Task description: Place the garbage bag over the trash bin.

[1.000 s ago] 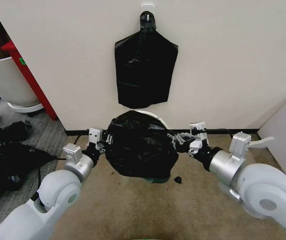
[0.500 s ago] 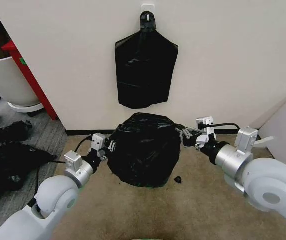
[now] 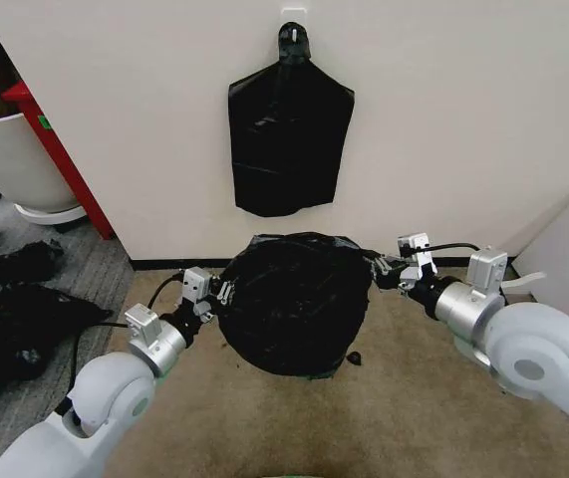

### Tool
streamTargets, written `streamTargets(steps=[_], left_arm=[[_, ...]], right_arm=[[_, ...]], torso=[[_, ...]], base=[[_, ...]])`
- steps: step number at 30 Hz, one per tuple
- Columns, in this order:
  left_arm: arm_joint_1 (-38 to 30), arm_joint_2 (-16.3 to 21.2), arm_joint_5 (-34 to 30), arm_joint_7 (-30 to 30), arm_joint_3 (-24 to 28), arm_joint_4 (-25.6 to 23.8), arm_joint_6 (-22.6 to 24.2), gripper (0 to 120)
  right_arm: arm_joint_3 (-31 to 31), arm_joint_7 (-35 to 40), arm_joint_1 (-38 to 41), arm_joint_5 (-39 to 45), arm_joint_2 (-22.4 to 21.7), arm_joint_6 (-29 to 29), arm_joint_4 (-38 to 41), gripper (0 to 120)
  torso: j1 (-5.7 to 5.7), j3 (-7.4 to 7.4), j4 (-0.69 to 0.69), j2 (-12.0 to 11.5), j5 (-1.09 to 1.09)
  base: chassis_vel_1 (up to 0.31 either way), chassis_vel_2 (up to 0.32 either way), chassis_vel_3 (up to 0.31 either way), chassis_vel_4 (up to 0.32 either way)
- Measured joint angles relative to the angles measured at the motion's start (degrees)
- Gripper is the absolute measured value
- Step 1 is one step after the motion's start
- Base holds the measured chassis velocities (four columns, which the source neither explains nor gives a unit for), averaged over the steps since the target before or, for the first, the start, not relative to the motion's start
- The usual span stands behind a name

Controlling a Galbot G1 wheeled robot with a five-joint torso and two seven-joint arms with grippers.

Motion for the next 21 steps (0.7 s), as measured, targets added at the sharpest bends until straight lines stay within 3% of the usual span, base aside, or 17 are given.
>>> streamTargets(steps=[15,21], left_arm=[[-1.1,-1.4,-15.5,-0.9,-0.1,0.2,2.1,0],[-1.6,-1.4,-18.8,-0.6,0.0,0.7,3.0,0]], right_arm=[[0.2,-7.4,-4.0,-6.2,0.6,4.8,-4.1,0],[0.2,-10.1,-4.4,-8.1,0.8,6.9,-5.7,0]], torso=[[0.00,0.00,0.00,0.0,0.00],[0.00,0.00,0.00,0.0,0.00]], base=[[0.000,0.000,0.000,0.000],[0.000,0.000,0.000,0.000]])
